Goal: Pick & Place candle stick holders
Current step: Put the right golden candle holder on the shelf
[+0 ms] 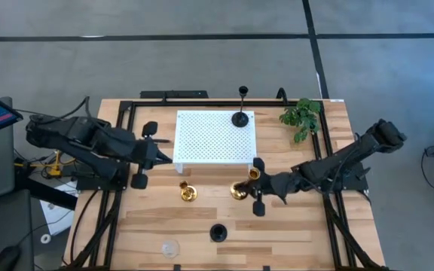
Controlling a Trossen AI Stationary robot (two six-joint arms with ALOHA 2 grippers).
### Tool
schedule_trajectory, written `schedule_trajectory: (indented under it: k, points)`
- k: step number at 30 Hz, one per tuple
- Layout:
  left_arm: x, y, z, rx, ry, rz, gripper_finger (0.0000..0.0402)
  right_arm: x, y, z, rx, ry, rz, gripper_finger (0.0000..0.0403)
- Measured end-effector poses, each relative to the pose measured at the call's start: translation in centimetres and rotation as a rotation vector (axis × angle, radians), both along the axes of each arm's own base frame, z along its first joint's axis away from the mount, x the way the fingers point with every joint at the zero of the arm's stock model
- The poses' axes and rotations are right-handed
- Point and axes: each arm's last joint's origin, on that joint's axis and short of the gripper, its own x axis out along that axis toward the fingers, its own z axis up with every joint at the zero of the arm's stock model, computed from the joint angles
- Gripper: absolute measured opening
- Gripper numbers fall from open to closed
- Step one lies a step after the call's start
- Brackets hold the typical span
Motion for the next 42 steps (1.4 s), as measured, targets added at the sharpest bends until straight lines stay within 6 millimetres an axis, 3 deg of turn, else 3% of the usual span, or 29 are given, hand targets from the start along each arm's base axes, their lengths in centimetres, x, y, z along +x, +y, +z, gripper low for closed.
schedule_trajectory:
  k: [4,8,12,21,24,29,35,42]
  points:
    - [0.3,0.3,-0.8,0.165,0.057,0.044,0.0012,1.3,-1.2,0.3,-0.045,-0.080,-0.027,0.0000]
    - [0.4,0.9,-1.9,0.213,0.089,0.093,0.0011,2.7,-2.6,0.0,-0.046,-0.133,-0.011,0.0000]
    - [-0.7,1.9,-2.2,0.191,0.078,0.136,0.0007,4.4,-3.9,-0.7,-0.024,-0.120,0.023,0.0000]
    - [-3.0,2.8,-1.5,0.047,-0.001,0.124,0.0006,9.0,-5.5,2.2,-0.100,-0.129,0.140,0.0000]
    - [-1.8,2.5,-2.0,0.005,-0.004,0.093,0.0005,10.1,-5.6,2.8,-0.138,-0.098,0.146,0.0000]
    - [0.5,2.3,-3.4,0.019,0.039,0.097,0.0007,10.1,-5.6,3.3,-0.180,-0.062,0.162,0.0000]
    - [3.2,1.7,-3.0,-0.103,-0.029,-0.029,0.0006,10.1,-5.2,3.2,-0.228,-0.073,0.187,0.0000]
    - [7.4,1.6,-3.6,-0.129,-0.063,0.012,0.0017,10.0,-5.4,2.7,-0.232,-0.013,0.190,0.0000]
